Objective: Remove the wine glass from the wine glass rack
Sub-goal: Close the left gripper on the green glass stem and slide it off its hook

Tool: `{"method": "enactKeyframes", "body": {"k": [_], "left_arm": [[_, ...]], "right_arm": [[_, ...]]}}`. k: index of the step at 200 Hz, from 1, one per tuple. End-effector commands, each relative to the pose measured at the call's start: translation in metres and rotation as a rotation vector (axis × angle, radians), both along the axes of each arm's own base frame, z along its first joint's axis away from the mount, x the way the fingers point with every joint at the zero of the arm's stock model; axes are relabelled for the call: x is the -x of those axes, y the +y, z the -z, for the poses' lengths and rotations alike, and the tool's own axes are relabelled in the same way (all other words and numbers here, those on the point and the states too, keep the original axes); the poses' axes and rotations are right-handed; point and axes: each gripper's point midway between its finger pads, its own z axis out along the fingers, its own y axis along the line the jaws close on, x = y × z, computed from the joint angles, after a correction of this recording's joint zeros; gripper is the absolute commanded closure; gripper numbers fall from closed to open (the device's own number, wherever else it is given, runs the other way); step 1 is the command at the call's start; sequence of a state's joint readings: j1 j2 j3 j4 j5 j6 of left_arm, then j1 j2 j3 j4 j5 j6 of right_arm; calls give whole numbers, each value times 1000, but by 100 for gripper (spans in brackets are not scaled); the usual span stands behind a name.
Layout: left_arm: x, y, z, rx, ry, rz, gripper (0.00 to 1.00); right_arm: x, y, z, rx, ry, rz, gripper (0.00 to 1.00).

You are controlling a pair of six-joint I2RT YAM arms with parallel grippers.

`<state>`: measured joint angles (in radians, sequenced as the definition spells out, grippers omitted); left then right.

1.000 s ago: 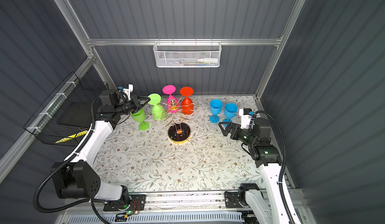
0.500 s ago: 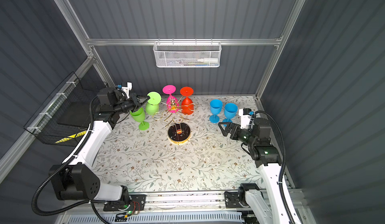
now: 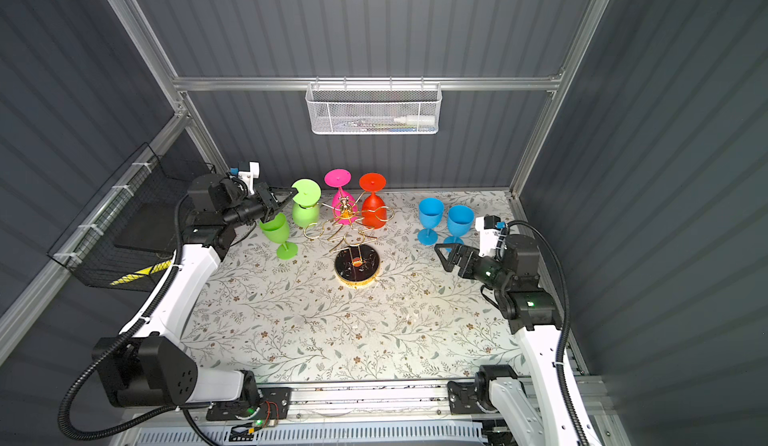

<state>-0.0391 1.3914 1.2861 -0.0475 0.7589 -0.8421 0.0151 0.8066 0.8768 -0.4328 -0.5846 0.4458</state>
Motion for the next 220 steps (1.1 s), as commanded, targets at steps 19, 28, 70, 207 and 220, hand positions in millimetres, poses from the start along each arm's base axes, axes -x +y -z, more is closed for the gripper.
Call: {"method": "enactKeyframes", "body": {"k": [19, 28, 70, 207, 220], "left_arm": [[10, -15, -2, 0, -26, 32, 100], [10, -18, -1, -2, -27, 36, 100], [8, -32, 0, -7, -26, 54, 100], [-24, -38, -10, 7, -70, 19, 100], [-26, -37, -10, 6, -73, 11, 100]], "right_arm": [[2, 4, -7, -15, -26, -21, 1], [2, 4, -7, -14, -26, -20, 1], [3, 5, -7, -13, -24, -23, 1], [3, 5, -10, -7, -32, -26, 1], [3, 5, -9, -7, -31, -26, 1]]}}
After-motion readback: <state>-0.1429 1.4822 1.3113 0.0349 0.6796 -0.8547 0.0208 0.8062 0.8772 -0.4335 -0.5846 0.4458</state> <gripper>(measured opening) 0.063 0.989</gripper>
